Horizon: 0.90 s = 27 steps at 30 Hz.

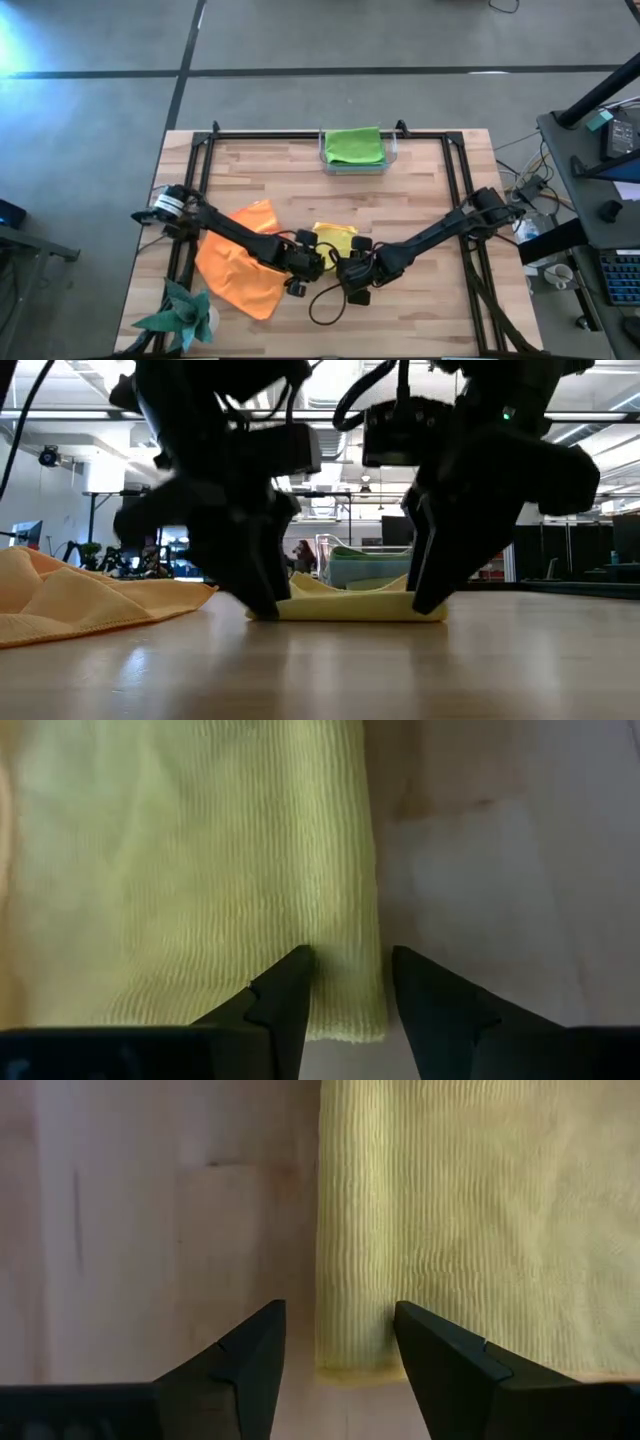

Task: Fold microfiber towels
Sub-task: Stack the yellow microfiber cloth on top of the green microfiber cloth in the transparent bin

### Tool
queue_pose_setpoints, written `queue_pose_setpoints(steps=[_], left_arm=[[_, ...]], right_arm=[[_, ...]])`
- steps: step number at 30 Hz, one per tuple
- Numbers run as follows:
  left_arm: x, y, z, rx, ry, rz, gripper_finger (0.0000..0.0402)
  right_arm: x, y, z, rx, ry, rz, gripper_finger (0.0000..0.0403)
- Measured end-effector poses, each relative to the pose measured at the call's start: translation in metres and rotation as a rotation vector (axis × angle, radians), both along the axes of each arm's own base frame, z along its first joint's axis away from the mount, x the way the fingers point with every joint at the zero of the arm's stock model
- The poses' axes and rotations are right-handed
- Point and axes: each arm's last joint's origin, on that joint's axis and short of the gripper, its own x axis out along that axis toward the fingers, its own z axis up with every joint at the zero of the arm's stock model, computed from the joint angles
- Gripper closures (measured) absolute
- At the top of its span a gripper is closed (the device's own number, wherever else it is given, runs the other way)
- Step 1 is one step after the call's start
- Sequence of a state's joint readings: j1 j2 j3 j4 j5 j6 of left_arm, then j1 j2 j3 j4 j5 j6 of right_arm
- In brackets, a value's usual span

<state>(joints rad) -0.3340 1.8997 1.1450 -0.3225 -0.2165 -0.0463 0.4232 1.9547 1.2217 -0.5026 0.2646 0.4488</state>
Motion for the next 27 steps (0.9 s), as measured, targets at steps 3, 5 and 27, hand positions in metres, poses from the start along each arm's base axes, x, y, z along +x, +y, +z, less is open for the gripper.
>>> queue_pose_setpoints(steps=[3,5,27], left_arm=[[0.002,-0.001,-0.004,0.001,0.001,0.007,0.0271],[0.003,-0.001,-0.007,-0.008,0.004,0.033,0.0271],[0.011,0.001,0.003,0.084,-0.054,-0.004,0.0397]], right_arm=[[0.001,0.000,-0.008,0.000,0.017,-0.015,0.0216],[0.002,-0.001,-0.011,0.007,0.022,-0.042,0.0217],[-0.006,-0.008,0.015,0.049,0.001,-0.128,0.0389]])
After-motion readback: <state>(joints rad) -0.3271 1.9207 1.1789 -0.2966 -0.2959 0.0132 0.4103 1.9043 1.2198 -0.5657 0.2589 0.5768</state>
